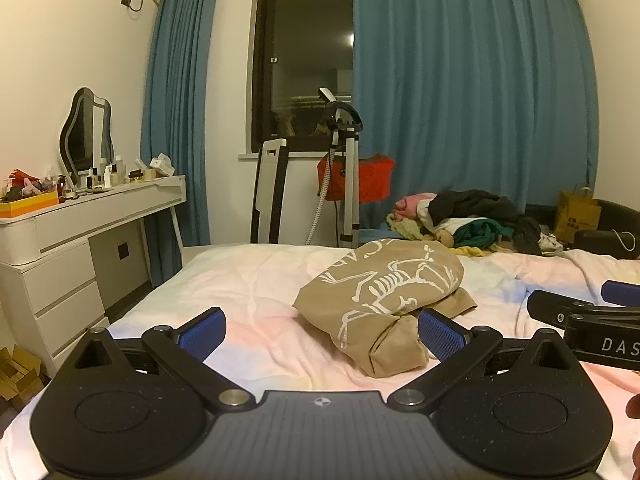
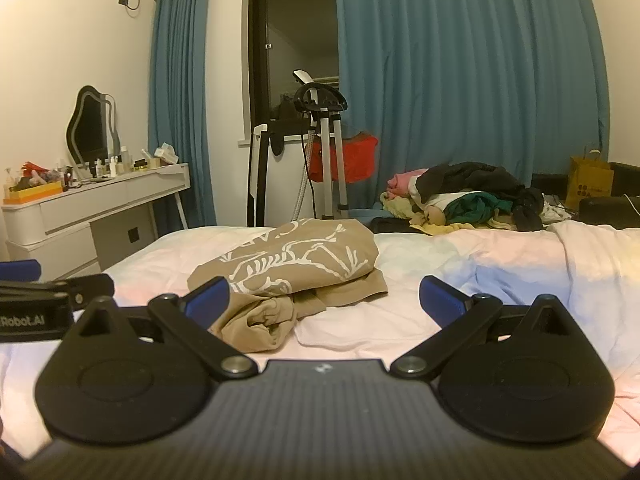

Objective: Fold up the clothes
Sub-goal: 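Move both grippers toward the crumpled beige T-shirt on the bed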

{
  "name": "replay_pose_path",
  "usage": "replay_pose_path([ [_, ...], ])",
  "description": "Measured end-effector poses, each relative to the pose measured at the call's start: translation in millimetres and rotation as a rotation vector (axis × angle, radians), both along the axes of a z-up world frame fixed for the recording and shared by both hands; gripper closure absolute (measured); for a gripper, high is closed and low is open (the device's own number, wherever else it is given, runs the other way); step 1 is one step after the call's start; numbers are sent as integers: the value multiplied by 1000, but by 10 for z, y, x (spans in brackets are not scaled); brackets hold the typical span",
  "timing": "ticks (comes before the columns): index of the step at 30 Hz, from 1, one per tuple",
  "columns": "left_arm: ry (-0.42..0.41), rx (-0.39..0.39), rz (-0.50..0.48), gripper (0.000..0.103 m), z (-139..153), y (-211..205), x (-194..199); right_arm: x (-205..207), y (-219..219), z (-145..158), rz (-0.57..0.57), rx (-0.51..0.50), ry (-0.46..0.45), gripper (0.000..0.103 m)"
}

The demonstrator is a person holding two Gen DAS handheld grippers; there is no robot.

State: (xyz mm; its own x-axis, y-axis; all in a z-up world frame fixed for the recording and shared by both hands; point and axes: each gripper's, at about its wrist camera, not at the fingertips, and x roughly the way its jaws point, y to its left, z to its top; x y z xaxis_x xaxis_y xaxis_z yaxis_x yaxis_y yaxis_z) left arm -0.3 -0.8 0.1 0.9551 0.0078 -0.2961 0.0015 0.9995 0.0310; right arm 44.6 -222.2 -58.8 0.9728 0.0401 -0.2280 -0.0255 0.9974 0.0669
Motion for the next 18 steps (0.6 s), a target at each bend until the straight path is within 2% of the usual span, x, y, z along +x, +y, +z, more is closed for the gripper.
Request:
replay_pose_path([
  [13, 0, -13, 0, 0, 70, 24, -17, -34, -31, 86, -22, 3, -15, 0],
  [18, -19, -38, -8, 0, 83, 60, -31, -77, -16, 136, -78, -9, -52, 0],
])
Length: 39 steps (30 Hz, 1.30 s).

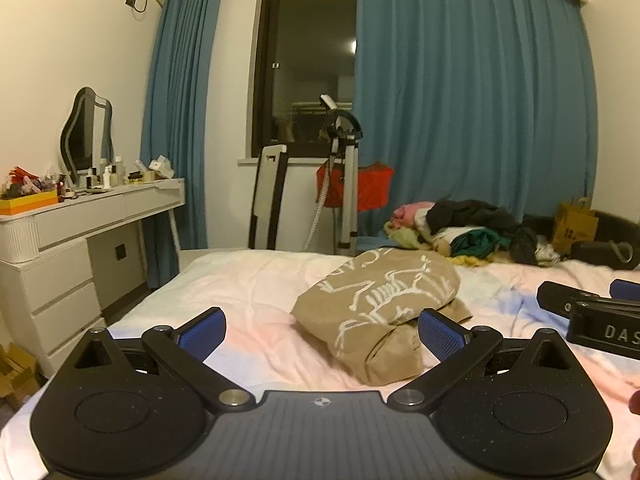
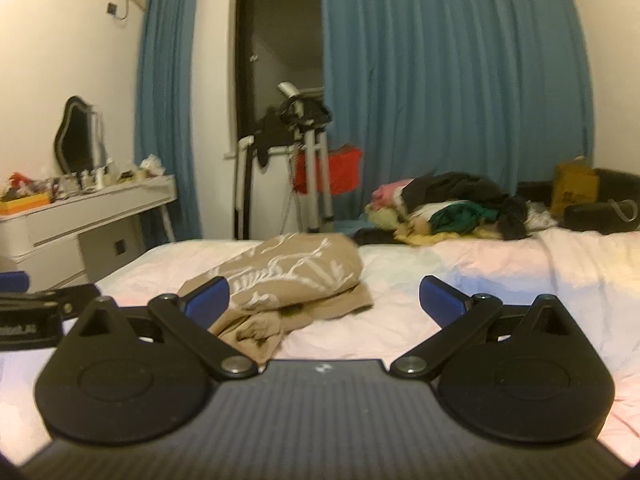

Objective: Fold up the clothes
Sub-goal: 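Move both grippers toward the crumpled beige T-shirt on the bed, then grasp the beige T-shirt with the left gripper while the right gripper grasps it too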

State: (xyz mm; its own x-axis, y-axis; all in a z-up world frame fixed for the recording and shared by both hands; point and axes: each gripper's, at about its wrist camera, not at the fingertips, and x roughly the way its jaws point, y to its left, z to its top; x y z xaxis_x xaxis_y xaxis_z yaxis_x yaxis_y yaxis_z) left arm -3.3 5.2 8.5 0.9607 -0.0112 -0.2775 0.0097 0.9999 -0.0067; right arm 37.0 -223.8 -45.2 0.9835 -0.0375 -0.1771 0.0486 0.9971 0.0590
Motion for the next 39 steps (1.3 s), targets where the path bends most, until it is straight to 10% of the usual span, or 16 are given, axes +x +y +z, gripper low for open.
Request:
replay_pose_path([
  [12, -39, -13, -21, 0, 281, 24, -170, -181, -79, 340, -64, 113, -69, 0],
  [26, 24, -148, 9, 0, 725, 57, -19, 17, -201, 1452, 20, 261, -163, 0],
  [39, 342, -234, -84, 2, -286, -110, 1054, 521, -640, 341, -68, 264, 45, 0],
])
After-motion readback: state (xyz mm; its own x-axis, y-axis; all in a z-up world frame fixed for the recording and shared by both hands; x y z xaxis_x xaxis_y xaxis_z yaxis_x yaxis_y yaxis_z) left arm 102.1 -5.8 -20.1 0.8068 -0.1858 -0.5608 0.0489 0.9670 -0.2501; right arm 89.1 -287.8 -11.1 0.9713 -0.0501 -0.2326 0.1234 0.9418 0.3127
